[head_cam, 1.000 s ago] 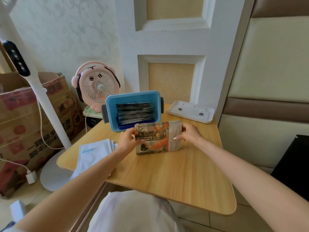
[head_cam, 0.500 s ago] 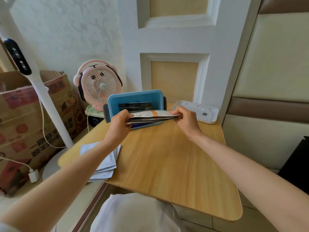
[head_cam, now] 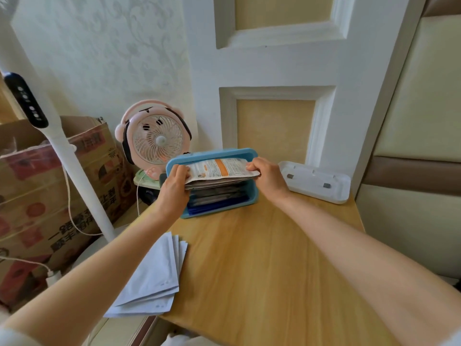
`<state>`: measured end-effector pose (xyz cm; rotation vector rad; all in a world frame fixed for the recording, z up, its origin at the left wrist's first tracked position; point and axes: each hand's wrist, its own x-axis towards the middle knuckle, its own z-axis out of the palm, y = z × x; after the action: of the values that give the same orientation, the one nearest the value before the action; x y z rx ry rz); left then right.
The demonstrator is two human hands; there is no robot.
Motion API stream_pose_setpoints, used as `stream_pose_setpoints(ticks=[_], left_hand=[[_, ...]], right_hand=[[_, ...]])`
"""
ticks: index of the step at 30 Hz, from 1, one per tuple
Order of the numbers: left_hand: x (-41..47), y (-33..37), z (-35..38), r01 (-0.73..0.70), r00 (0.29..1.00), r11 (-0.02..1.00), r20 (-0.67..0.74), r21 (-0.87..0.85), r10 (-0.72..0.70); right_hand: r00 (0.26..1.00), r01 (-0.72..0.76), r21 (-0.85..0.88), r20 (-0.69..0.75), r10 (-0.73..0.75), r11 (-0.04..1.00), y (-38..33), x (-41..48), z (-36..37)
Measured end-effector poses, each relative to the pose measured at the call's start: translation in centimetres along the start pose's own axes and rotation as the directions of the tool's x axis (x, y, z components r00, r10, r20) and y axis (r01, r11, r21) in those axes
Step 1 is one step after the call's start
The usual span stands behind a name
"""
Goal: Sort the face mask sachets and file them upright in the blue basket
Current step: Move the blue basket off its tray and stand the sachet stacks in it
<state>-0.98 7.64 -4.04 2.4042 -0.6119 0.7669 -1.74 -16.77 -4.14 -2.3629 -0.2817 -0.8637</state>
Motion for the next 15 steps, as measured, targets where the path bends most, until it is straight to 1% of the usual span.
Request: stream_pose_setpoints(ticks=[3, 6, 7, 9, 12, 13, 15], left_hand=[[0.9, -0.5, 1.0, 0.032, 0.999, 0.999, 0.023, 0.001, -0.032], [1.5, -0.9, 1.8, 0.093, 0.994, 0.995, 0.044, 0.047, -0.096], [1.7, -1.0, 2.0, 0.112, 0.992, 0.990, 0.048, 0.090, -0.117], [2.2, -1.1, 2.1, 0.105, 0.990, 0.965, 0.063, 0.239, -0.124], [2.7, -0.9, 2.2, 0.014, 0.996, 0.902, 0.077, 0.431, -0.052], [2.7, -0.7, 2.3, -0.025, 0.998, 0.882, 0.060, 0.470, -0.004], [2.2, -0.4, 2.4, -0.132, 0.990, 0.847, 0.033, 0.516, 0.134]], right_hand=[[0.997, 0.013, -0.059, 0.078, -0.008, 0.998, 1.0, 0.7, 0.9], [0.988, 0.034, -0.104, 0.153, -0.018, 0.994, 1.5, 0.9, 1.7], [0.984, 0.041, -0.115, 0.177, -0.021, 0.992, 1.7, 0.9, 2.0], [0.975, 0.052, -0.143, 0.223, -0.019, 0.988, 1.8, 1.0, 2.4], [0.960, 0.045, -0.197, 0.280, 0.012, 0.979, 2.2, 1.4, 2.9], [0.956, 0.050, -0.217, 0.294, 0.016, 0.975, 2.3, 1.5, 3.0], [0.951, 0.054, -0.254, 0.307, 0.027, 0.966, 2.3, 1.7, 3.2]])
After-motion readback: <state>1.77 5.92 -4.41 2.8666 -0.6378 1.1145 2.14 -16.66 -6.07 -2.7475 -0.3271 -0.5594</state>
